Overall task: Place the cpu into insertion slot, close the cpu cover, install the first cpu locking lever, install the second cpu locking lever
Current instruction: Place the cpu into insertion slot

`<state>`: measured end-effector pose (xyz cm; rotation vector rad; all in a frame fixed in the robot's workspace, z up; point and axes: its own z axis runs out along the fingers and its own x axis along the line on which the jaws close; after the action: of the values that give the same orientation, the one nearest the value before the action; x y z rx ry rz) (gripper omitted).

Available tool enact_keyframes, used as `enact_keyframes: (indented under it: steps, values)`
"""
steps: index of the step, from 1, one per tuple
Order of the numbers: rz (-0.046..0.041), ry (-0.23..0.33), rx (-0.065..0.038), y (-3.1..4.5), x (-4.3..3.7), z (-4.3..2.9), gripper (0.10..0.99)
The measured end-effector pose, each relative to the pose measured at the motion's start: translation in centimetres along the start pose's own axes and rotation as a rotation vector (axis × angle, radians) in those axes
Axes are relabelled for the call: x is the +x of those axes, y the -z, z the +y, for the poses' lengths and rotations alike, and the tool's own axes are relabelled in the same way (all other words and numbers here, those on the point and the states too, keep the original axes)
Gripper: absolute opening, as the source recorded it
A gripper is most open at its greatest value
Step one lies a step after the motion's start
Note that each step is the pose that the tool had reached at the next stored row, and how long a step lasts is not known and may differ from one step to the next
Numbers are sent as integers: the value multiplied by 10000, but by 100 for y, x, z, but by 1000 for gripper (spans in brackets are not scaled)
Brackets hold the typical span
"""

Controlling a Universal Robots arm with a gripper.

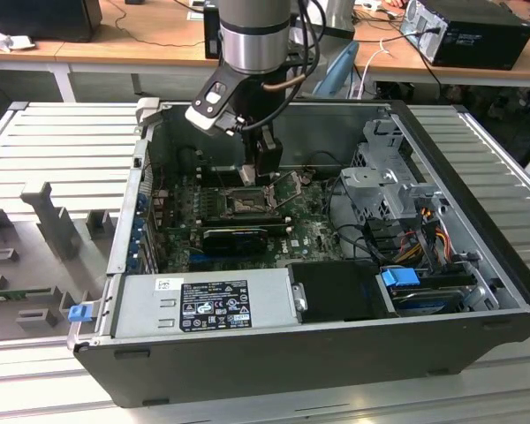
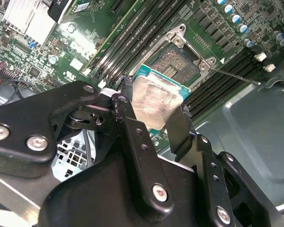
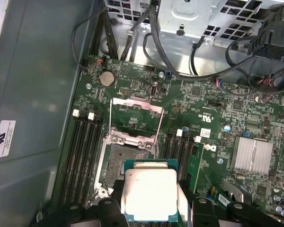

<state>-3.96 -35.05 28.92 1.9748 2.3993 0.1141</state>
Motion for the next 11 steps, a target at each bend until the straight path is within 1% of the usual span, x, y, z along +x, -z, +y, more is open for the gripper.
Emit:
enact_keyframes:
  steps: [5,6,7,9,10,11]
  values:
    - [0,-14,14,-37,-1,-3,525]
    - [-5,-94,18,-45,-1,-3,525]
    - [-22,-336,12,-52,-1,-3,525]
    - [-47,-649,5,-59,-1,-4,525]
    - [-80,-1081,-5,-67,-1,-5,525]
    - [-94,-1267,-8,-71,-2,-5,525]
